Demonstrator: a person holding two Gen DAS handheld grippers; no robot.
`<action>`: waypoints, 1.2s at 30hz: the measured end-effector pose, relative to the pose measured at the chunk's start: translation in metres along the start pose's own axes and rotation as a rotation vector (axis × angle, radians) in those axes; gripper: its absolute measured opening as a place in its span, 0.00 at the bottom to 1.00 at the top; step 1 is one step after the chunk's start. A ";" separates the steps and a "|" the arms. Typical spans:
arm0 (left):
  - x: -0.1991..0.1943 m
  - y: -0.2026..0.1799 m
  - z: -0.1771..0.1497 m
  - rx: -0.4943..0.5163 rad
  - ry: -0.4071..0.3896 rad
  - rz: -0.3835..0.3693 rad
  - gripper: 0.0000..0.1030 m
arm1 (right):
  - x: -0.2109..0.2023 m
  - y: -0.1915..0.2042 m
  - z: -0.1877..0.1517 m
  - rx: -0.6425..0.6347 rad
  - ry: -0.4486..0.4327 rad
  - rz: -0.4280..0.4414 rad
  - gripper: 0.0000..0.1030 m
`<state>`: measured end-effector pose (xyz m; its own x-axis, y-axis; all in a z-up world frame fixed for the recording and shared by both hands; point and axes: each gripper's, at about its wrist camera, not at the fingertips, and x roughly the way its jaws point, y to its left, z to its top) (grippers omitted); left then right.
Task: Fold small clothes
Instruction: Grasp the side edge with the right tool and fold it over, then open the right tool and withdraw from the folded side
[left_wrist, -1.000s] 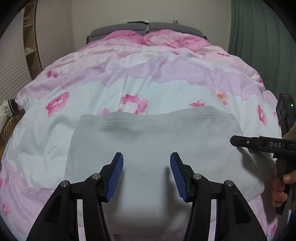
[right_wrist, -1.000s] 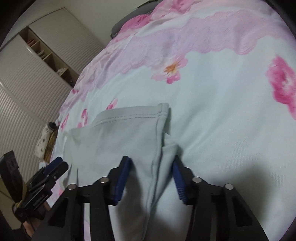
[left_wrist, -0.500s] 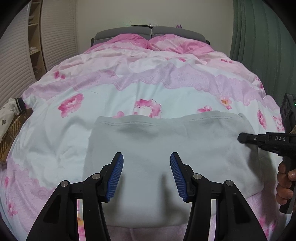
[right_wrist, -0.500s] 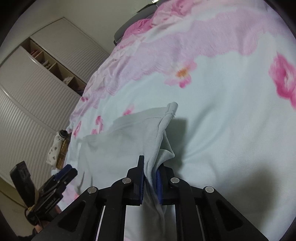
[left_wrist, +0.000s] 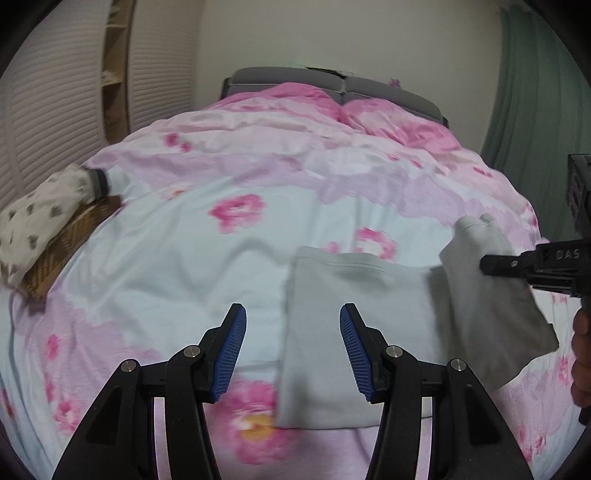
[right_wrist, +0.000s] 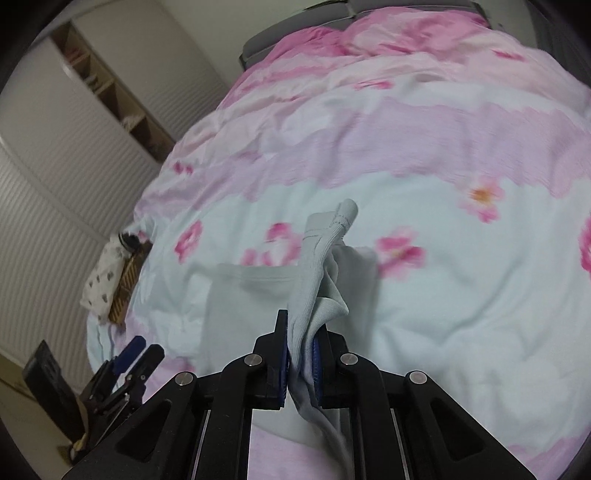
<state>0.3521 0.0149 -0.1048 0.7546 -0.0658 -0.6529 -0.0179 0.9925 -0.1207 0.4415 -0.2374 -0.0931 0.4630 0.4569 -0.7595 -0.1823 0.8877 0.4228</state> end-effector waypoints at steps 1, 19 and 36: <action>-0.002 0.009 0.000 -0.012 0.000 0.002 0.51 | 0.009 0.010 0.001 -0.008 0.019 -0.011 0.12; -0.001 0.083 -0.022 -0.084 0.025 0.056 0.51 | 0.131 0.110 -0.036 -0.141 0.144 -0.168 0.17; 0.009 0.038 -0.032 -0.054 0.038 -0.125 0.50 | 0.003 0.064 -0.082 -0.159 -0.133 -0.163 0.28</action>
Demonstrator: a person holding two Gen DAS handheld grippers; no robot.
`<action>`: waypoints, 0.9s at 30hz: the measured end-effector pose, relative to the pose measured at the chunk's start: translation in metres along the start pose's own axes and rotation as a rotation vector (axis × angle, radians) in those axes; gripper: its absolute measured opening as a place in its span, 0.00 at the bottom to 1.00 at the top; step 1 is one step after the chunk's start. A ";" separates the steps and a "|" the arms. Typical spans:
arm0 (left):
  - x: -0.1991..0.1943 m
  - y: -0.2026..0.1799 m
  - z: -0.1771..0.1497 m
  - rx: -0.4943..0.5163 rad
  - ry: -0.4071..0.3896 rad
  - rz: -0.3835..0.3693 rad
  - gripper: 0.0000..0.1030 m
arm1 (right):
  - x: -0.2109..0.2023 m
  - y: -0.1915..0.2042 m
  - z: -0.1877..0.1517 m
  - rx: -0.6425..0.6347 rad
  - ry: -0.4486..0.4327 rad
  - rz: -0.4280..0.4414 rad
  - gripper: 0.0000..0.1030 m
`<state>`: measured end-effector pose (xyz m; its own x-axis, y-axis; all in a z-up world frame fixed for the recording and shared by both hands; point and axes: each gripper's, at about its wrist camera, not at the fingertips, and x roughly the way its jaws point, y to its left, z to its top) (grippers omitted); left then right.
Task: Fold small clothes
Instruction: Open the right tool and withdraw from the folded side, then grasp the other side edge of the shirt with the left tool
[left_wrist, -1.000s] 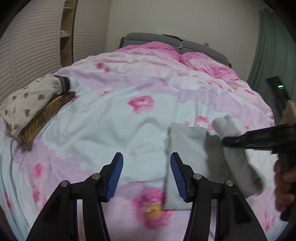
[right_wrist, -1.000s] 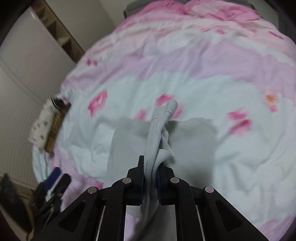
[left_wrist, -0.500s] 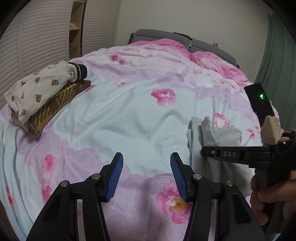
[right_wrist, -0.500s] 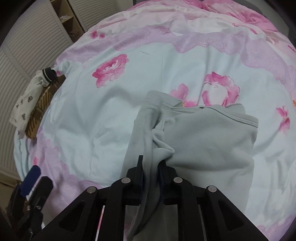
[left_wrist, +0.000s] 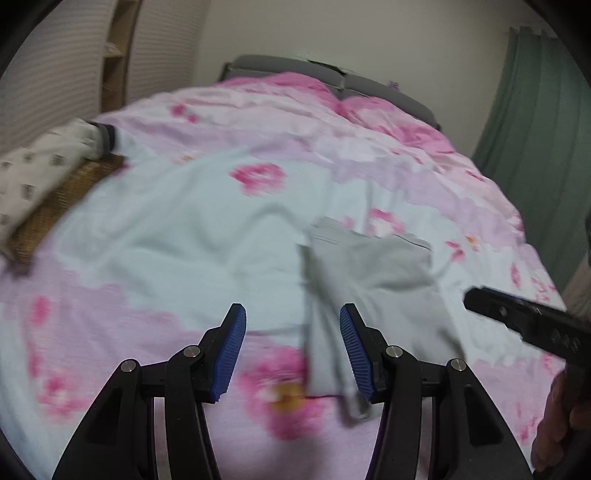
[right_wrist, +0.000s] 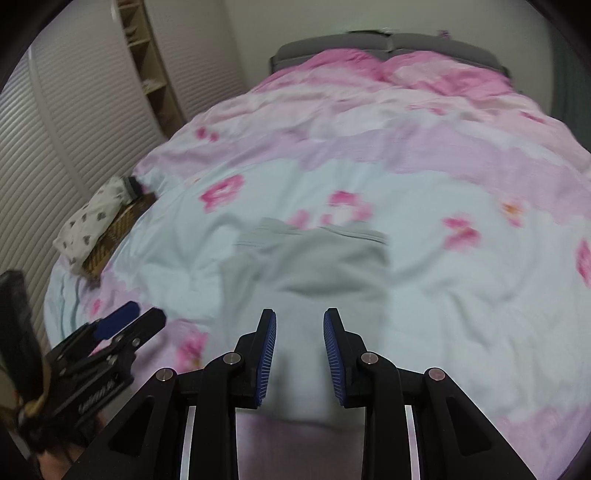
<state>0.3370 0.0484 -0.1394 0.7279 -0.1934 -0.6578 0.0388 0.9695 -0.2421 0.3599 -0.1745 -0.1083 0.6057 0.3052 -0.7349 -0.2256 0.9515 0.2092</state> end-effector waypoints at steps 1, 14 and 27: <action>0.008 -0.005 0.001 0.004 0.006 -0.019 0.50 | -0.004 -0.007 -0.004 0.015 -0.005 -0.006 0.28; 0.083 -0.011 0.032 0.039 0.151 -0.122 0.27 | 0.001 -0.012 -0.073 0.085 -0.042 -0.017 0.28; 0.097 -0.011 0.045 0.132 0.216 -0.168 0.12 | 0.024 0.031 -0.095 0.115 -0.026 0.143 0.28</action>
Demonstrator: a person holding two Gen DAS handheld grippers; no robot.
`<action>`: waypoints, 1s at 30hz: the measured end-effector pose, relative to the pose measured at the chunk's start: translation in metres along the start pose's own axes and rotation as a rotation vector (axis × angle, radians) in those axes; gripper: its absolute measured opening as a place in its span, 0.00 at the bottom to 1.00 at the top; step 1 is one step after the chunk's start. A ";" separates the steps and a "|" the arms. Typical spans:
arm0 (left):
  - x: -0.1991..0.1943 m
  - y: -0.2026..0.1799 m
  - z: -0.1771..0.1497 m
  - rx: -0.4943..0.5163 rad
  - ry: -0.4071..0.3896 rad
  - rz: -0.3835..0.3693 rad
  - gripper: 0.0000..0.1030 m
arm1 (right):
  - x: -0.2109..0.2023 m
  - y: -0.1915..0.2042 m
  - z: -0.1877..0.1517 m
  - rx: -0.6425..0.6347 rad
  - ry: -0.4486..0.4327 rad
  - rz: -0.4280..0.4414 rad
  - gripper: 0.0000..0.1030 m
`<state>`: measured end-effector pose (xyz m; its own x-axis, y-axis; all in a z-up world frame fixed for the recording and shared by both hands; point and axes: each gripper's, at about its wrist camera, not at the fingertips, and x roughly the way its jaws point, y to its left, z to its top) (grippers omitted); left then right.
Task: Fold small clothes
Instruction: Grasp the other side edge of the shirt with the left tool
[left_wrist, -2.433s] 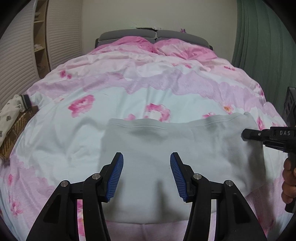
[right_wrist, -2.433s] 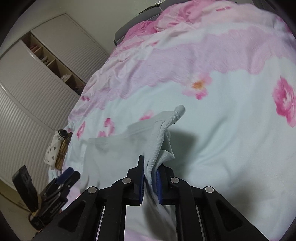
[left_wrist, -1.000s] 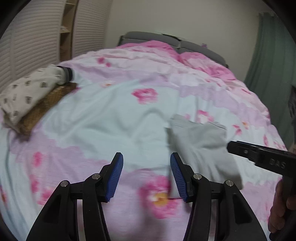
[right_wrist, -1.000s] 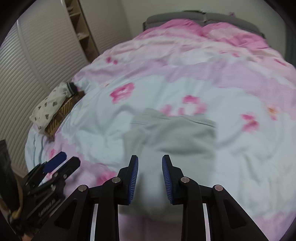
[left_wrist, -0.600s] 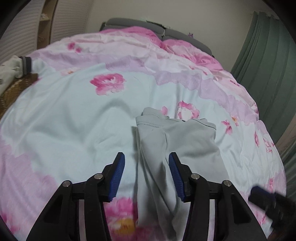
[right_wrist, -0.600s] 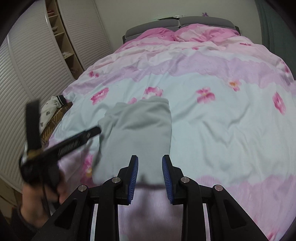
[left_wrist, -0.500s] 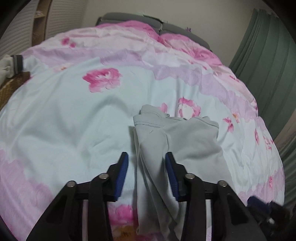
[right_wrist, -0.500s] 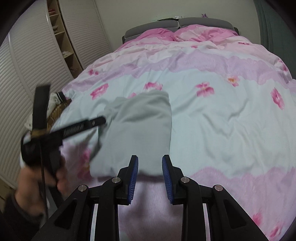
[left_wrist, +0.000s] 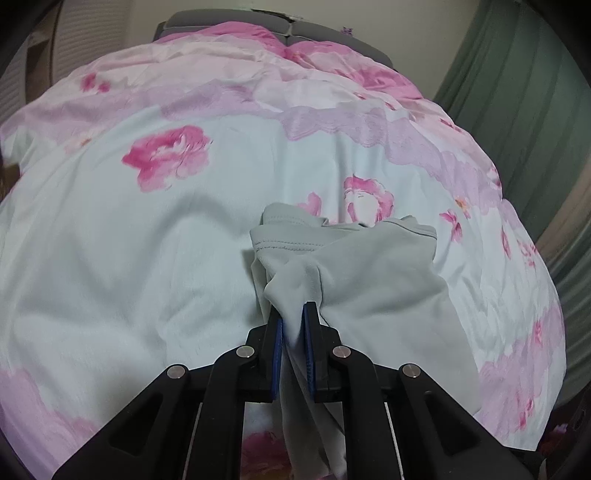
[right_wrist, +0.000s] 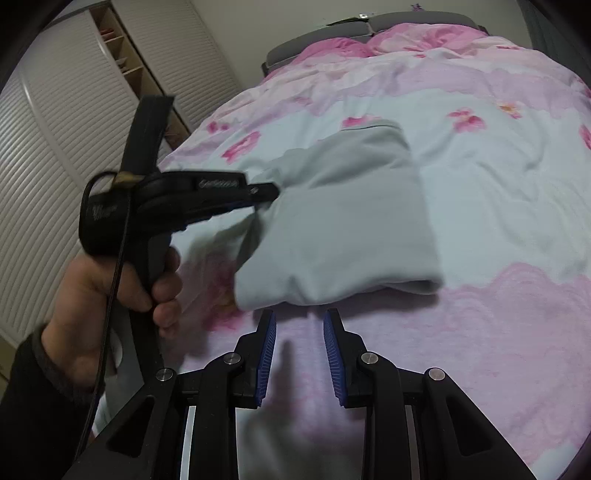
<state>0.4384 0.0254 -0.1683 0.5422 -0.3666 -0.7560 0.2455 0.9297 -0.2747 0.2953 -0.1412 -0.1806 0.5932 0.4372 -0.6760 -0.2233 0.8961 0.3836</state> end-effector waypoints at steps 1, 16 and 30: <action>-0.001 0.000 0.002 0.010 0.003 -0.002 0.12 | 0.001 0.005 -0.001 -0.016 -0.005 0.006 0.28; 0.000 0.001 0.020 0.105 0.028 0.008 0.13 | -0.016 -0.002 0.003 -0.042 -0.035 -0.047 0.31; -0.079 0.006 -0.060 -0.081 -0.115 0.145 0.26 | -0.006 0.027 0.078 -0.325 -0.053 -0.045 0.31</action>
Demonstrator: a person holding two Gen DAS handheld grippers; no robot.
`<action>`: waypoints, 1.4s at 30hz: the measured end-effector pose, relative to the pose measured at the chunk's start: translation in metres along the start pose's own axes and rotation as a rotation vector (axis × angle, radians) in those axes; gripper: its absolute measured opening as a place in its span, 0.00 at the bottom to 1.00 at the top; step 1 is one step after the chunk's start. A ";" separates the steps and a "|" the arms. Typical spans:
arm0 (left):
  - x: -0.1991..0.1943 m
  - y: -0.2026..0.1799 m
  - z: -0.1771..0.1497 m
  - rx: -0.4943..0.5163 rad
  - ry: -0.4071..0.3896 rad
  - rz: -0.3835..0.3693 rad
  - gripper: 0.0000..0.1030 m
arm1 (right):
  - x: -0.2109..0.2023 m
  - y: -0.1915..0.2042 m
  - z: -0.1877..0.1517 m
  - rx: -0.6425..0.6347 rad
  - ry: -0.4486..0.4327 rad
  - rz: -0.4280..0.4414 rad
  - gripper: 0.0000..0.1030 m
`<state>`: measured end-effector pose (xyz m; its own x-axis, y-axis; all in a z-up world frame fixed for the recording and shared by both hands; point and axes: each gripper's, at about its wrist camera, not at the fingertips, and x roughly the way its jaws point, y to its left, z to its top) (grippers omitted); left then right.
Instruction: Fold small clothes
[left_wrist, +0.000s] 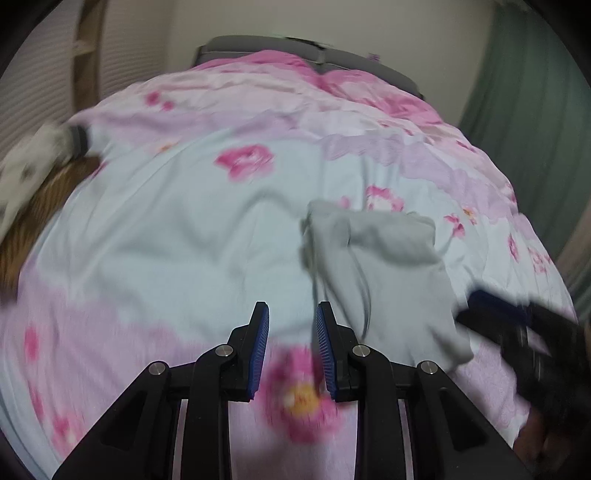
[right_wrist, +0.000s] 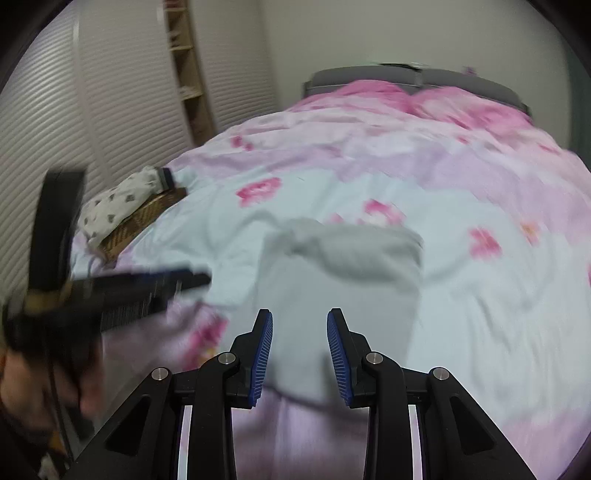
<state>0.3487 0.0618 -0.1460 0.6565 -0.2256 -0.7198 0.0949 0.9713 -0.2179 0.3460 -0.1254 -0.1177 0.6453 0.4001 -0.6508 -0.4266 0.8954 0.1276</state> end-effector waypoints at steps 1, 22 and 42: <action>-0.003 0.001 -0.010 -0.037 -0.005 -0.004 0.26 | 0.006 0.003 0.009 -0.030 0.016 0.019 0.31; -0.014 -0.004 -0.042 -0.172 -0.101 -0.060 0.26 | 0.115 0.037 0.066 -0.170 0.294 0.032 0.05; -0.001 -0.043 -0.044 -0.105 -0.092 -0.147 0.26 | 0.107 -0.012 0.084 0.082 0.313 0.215 0.07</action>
<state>0.3113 0.0169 -0.1646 0.7075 -0.3517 -0.6130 0.1189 0.9143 -0.3873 0.4730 -0.0767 -0.1262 0.3169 0.5127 -0.7979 -0.4703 0.8155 0.3372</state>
